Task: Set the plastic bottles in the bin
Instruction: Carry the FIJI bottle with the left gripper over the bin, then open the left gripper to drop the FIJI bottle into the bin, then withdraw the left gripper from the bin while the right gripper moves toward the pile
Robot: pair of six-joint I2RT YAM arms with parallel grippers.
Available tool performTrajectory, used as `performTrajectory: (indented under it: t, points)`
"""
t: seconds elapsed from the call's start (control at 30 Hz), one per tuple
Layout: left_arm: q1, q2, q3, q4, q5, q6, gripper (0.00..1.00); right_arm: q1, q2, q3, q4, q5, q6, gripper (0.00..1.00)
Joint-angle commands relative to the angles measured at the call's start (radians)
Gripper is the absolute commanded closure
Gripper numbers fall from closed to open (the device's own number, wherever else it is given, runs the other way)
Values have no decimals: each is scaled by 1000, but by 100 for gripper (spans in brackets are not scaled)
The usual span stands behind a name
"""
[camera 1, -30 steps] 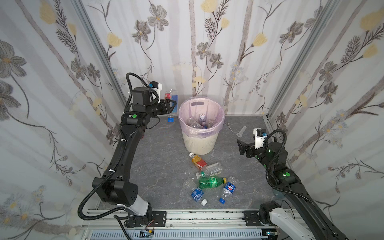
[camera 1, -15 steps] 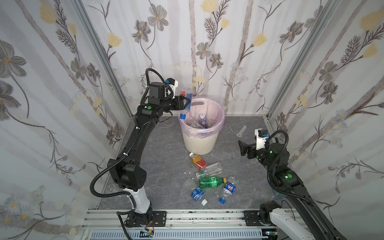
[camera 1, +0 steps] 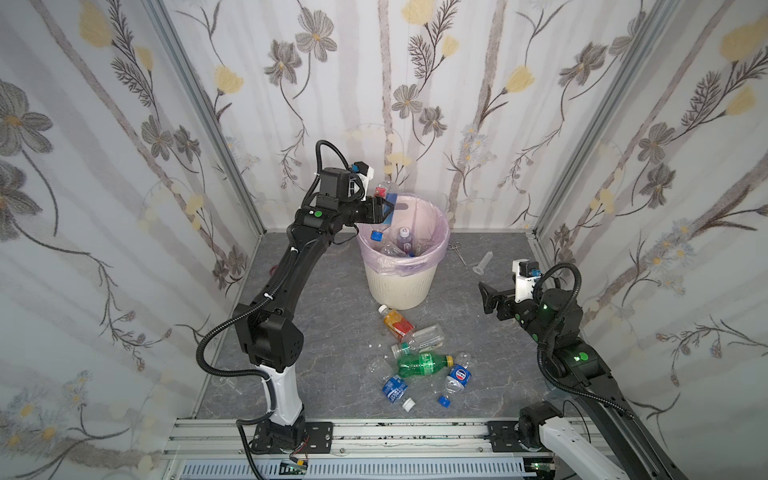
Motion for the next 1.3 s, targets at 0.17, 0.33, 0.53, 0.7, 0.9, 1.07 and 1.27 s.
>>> performTrajectory:
  t: [0.17, 0.33, 0.53, 0.7, 0.9, 1.07, 1.27]
  points:
    - [-6, -16, -45, 14, -64, 43, 38, 1, 1, 1, 12, 18, 9, 0]
    - [-7, -36, -79, 13, -90, 54, 32, 1, -1, -2, 17, 18, 9, 0]
    - [-7, -80, -110, 13, -115, 73, 27, 0, 2, -4, 16, 17, 9, 0]
    - [-6, -133, -142, 12, -152, 91, 25, 0, 8, -4, 23, 7, 14, 0]
    - [4, -240, -247, 11, -243, 136, 19, 1, 22, -1, 20, -6, 15, 0]
    - [43, -360, -409, 13, -299, 165, 13, 2, 39, 1, 10, -21, 14, 0]
    - [114, -510, -628, 17, -308, 158, 11, 5, 56, 11, -20, -54, 9, 0]
